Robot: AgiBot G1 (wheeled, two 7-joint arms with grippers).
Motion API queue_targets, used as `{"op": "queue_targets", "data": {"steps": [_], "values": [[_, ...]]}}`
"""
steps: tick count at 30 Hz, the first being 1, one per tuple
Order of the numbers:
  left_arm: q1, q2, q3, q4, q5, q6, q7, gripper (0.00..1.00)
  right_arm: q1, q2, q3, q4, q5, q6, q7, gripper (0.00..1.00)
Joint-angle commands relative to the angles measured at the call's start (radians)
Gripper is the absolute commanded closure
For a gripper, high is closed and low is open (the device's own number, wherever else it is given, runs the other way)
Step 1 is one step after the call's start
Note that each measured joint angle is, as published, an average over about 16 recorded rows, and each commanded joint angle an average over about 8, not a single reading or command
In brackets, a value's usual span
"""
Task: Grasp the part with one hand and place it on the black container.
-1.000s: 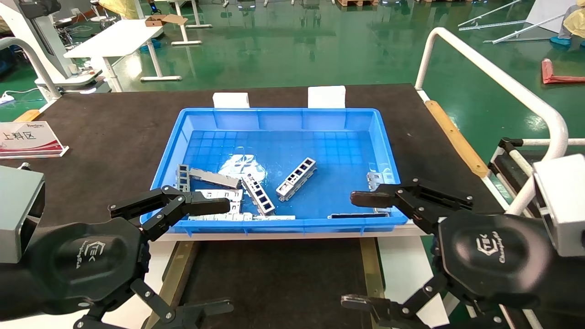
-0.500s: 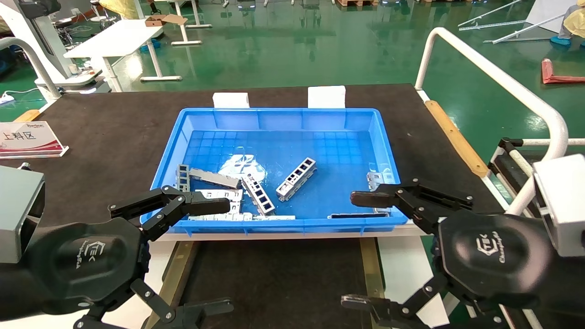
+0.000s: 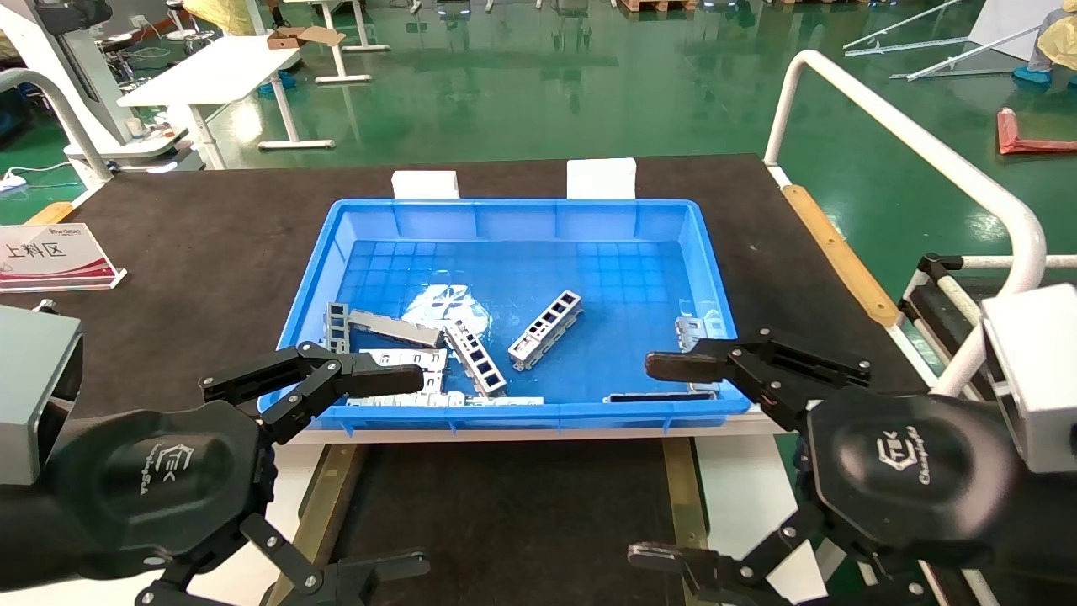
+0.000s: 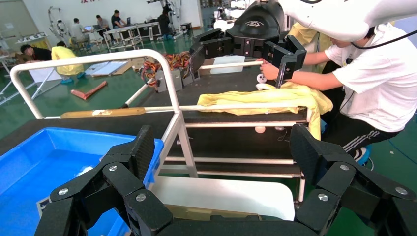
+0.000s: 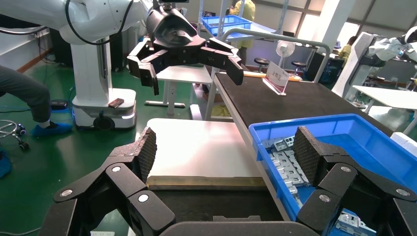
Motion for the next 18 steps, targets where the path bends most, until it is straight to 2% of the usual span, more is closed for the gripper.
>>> {"op": "queue_targets", "data": {"steps": [1, 18], "values": [[0.000, 0.000, 0.000, 0.000, 0.000, 0.000, 0.000, 0.00, 0.000, 0.000, 0.000, 0.000, 0.000, 0.000, 0.000, 0.00], [-0.001, 0.003, 0.002, 0.001, 0.005, -0.004, 0.002, 0.00, 0.000, 0.000, 0.000, 0.000, 0.000, 0.000, 0.000, 0.00]]}}
